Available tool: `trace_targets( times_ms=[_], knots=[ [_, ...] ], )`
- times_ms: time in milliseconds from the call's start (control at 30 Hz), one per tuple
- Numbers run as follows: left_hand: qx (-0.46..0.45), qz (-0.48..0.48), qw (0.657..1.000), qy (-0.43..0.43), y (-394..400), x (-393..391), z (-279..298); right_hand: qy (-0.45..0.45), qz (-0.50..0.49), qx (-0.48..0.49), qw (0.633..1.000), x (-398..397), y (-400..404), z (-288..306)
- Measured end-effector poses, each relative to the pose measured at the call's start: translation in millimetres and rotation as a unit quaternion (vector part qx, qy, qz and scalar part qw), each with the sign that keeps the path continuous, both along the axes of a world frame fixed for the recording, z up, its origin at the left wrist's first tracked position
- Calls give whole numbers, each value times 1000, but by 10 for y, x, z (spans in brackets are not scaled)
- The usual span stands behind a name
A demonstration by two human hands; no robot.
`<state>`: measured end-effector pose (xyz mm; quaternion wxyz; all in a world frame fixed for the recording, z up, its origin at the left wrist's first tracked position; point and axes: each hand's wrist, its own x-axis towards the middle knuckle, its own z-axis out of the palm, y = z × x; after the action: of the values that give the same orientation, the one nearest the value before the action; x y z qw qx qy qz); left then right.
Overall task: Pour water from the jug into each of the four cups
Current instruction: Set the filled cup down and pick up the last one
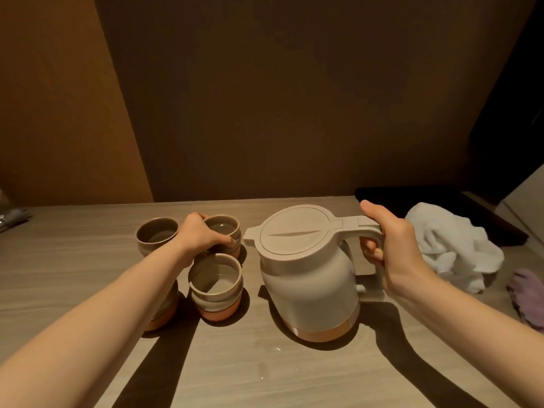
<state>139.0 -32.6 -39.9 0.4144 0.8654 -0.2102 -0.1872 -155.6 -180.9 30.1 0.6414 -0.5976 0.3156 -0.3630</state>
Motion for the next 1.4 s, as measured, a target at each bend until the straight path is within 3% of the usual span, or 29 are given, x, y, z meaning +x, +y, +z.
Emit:
trace_targets(
  times_ms=[433,600,767,933,1100,1233,1400],
  knots=[
    [59,-42,997,-14,71,-135,118,-8,16,1,1000,-81,78,-24],
    [18,-17,992,-127,298,-175,290,-12,22,-4,1000,-108,117,-31],
    [-67,62,959,-267,595,-151,386,-6,28,-8,1000,-119,178,-26],
    [16,73,947,-313,780,34,288,5,21,-4,1000,-104,231,-12],
    [111,74,974,-184,869,275,110,5,24,-4,1000,-89,245,-19],
    [71,73,994,-30,921,392,14,5,25,-1,1000,-82,248,-13],
    [44,78,996,-12,915,457,6,17,29,-5,999,-85,272,9]
  ],
)
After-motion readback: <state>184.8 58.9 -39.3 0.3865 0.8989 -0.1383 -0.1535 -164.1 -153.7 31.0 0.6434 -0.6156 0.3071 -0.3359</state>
